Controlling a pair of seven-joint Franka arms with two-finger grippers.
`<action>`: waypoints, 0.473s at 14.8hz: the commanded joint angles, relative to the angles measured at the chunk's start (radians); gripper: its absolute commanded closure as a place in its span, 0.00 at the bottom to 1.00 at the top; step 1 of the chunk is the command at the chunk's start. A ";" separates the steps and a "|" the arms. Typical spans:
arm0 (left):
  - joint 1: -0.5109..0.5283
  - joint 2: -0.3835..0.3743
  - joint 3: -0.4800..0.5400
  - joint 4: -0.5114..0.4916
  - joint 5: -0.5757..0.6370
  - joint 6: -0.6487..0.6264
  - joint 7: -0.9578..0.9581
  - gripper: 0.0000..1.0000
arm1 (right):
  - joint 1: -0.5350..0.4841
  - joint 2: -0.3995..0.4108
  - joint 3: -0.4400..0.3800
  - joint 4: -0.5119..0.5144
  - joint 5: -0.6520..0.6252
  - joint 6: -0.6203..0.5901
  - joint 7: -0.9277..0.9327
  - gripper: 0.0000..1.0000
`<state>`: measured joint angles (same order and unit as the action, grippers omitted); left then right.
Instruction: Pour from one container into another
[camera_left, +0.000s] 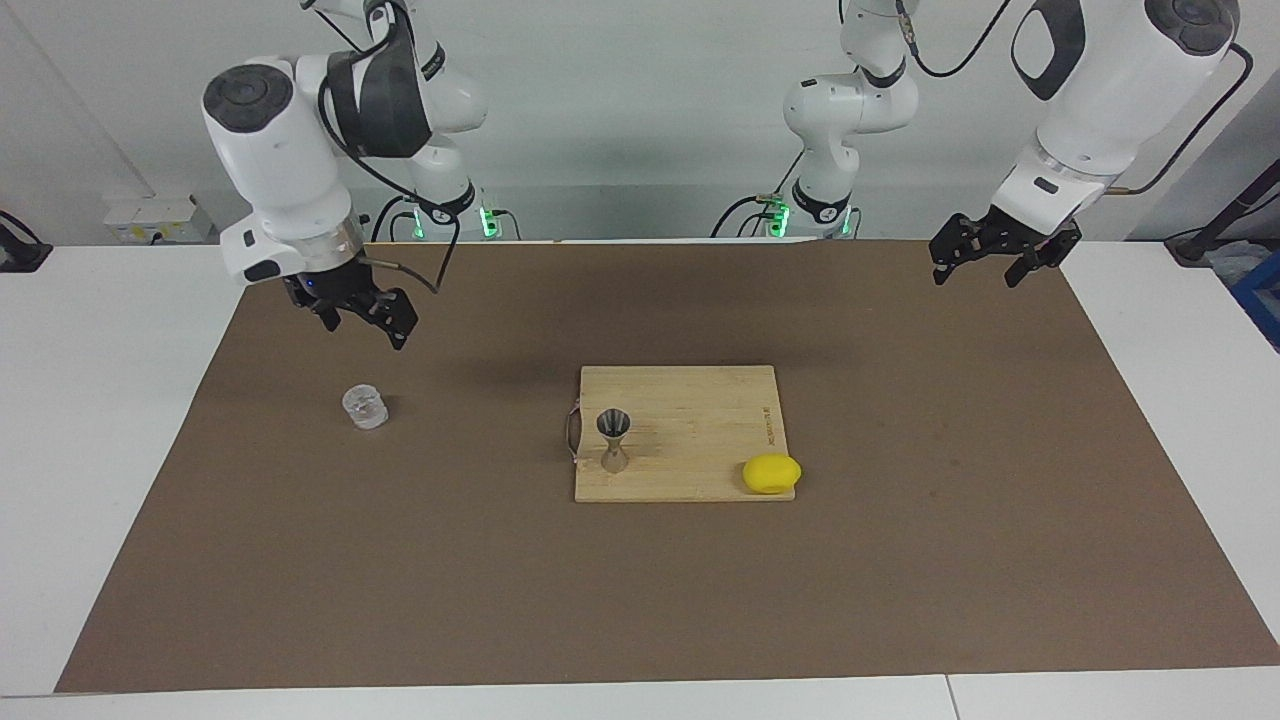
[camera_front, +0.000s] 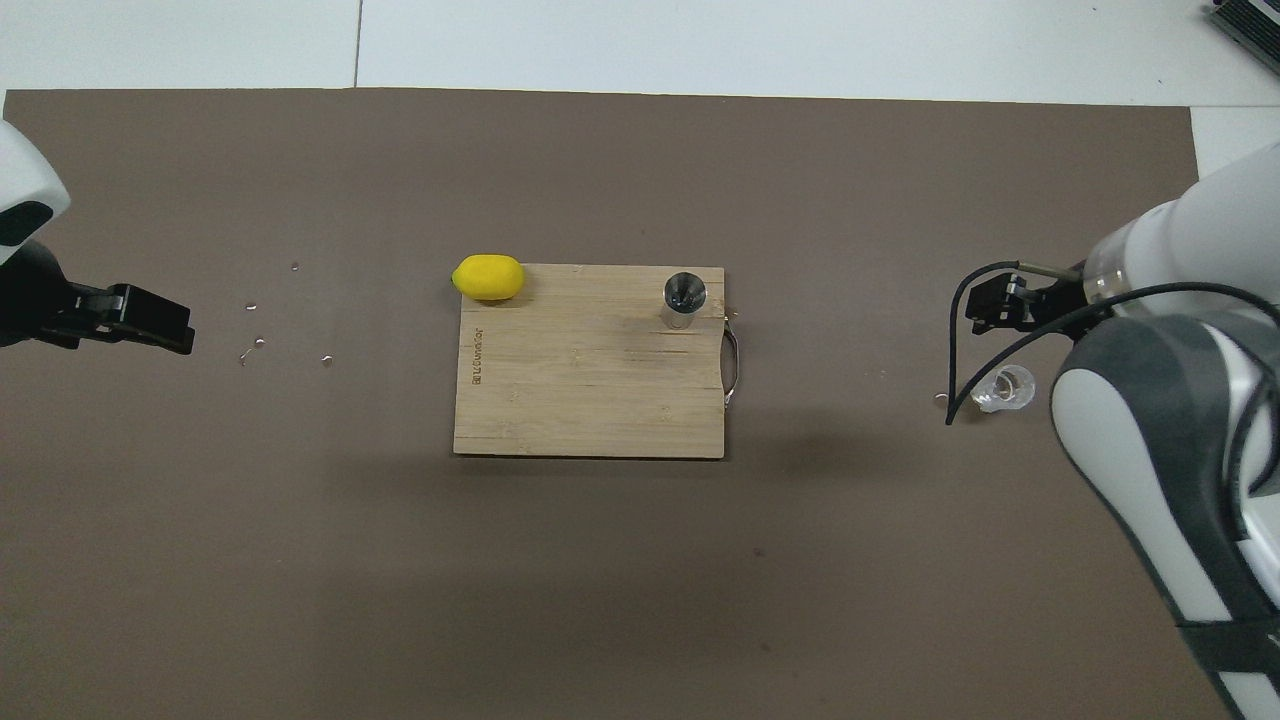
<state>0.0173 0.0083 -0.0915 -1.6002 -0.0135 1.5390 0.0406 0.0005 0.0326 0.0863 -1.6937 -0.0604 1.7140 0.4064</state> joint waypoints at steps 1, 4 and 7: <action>-0.008 -0.028 0.012 -0.032 -0.008 0.018 0.010 0.00 | -0.008 0.007 0.001 0.086 -0.004 -0.080 -0.059 0.01; -0.008 -0.028 0.012 -0.032 -0.008 0.018 0.010 0.00 | -0.019 -0.045 -0.003 0.085 0.005 -0.128 -0.123 0.01; -0.008 -0.028 0.012 -0.032 -0.008 0.018 0.010 0.00 | -0.020 -0.053 0.000 0.074 0.011 -0.152 -0.168 0.00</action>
<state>0.0173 0.0083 -0.0915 -1.6002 -0.0135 1.5390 0.0406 -0.0075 -0.0091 0.0788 -1.6083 -0.0596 1.5749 0.2933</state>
